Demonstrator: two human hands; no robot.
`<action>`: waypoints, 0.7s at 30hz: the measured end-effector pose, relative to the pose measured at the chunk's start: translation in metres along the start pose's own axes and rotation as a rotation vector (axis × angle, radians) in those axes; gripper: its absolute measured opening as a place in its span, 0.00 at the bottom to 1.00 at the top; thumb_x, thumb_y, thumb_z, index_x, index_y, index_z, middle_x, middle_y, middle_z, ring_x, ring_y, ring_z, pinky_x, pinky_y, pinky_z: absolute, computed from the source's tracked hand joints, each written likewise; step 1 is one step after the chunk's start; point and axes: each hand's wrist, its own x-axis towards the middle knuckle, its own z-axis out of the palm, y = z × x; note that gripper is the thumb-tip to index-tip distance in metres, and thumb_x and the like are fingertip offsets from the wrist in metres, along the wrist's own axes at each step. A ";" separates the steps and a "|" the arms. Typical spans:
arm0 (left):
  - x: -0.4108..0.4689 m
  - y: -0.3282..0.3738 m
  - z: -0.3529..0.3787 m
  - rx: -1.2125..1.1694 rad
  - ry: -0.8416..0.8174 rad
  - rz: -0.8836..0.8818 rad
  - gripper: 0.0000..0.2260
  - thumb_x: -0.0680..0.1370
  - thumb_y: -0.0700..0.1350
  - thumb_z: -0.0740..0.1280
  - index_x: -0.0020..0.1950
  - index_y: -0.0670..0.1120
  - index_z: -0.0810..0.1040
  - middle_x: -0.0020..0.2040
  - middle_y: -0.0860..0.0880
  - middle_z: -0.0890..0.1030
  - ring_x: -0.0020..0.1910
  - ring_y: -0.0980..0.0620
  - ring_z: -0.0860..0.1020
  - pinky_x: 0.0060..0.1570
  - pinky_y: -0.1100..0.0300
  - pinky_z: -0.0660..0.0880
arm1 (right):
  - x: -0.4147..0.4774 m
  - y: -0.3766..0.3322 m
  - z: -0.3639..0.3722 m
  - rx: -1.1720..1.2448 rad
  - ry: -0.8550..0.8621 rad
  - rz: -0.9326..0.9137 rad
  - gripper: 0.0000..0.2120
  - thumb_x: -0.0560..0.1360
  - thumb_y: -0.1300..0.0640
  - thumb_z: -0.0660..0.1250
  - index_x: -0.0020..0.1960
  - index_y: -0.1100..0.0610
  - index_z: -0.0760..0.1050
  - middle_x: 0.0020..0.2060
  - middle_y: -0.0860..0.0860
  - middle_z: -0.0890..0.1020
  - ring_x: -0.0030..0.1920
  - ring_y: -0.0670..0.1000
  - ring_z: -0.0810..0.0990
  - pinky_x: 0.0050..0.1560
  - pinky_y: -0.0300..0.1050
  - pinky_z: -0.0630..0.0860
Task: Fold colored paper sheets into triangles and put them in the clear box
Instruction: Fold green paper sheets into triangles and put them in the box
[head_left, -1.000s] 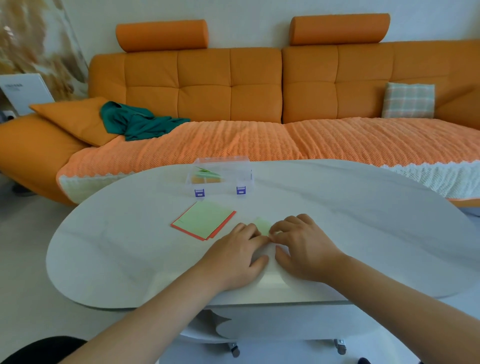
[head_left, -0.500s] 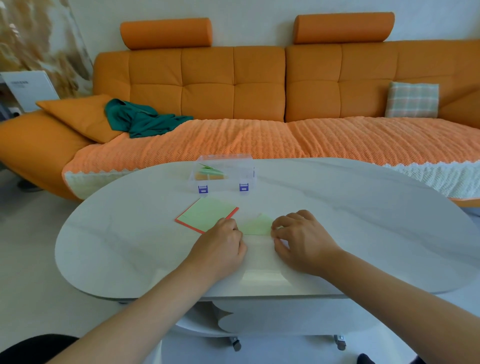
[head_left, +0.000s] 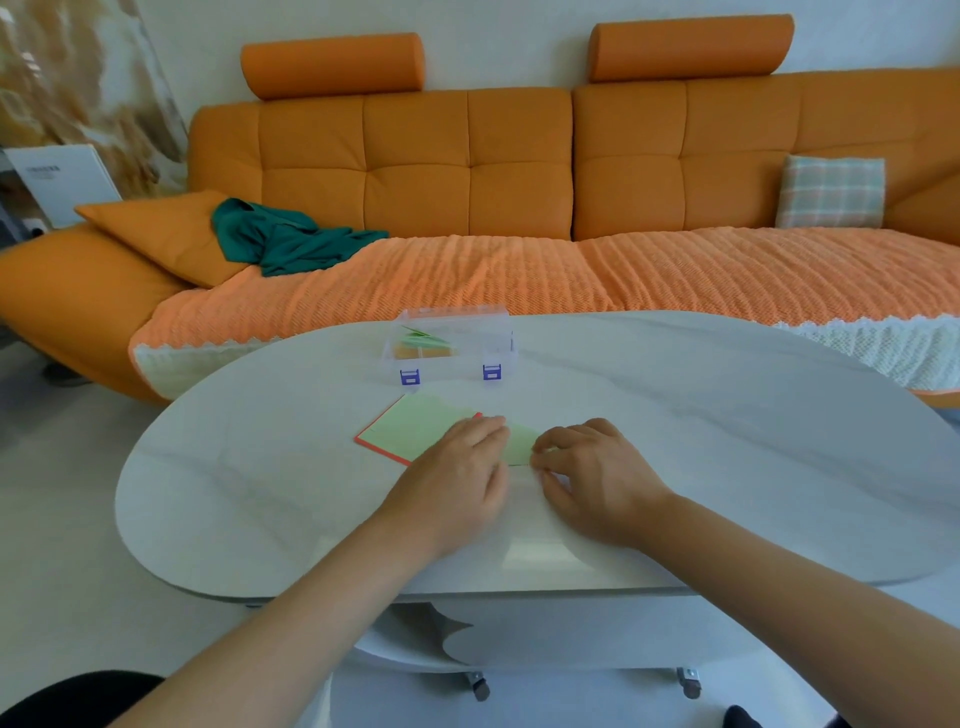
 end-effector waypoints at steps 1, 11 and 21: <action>0.001 0.004 0.003 -0.029 -0.061 -0.003 0.21 0.83 0.46 0.55 0.75 0.41 0.70 0.76 0.47 0.69 0.75 0.51 0.64 0.74 0.66 0.52 | 0.002 -0.002 0.001 0.017 -0.008 0.002 0.16 0.76 0.52 0.58 0.46 0.49 0.84 0.49 0.44 0.84 0.43 0.51 0.82 0.47 0.49 0.75; 0.004 -0.002 0.021 0.033 -0.163 -0.013 0.21 0.81 0.59 0.59 0.70 0.51 0.72 0.64 0.53 0.71 0.64 0.53 0.69 0.64 0.57 0.68 | 0.001 0.000 -0.002 -0.020 -0.117 0.072 0.19 0.77 0.48 0.55 0.59 0.43 0.82 0.58 0.48 0.83 0.56 0.54 0.81 0.57 0.53 0.73; 0.012 0.003 0.015 0.091 -0.205 -0.001 0.20 0.81 0.62 0.58 0.66 0.52 0.74 0.61 0.54 0.70 0.61 0.53 0.68 0.60 0.57 0.68 | -0.014 0.017 -0.027 -0.105 -0.164 0.230 0.16 0.78 0.47 0.59 0.54 0.45 0.85 0.64 0.44 0.80 0.64 0.51 0.76 0.63 0.49 0.66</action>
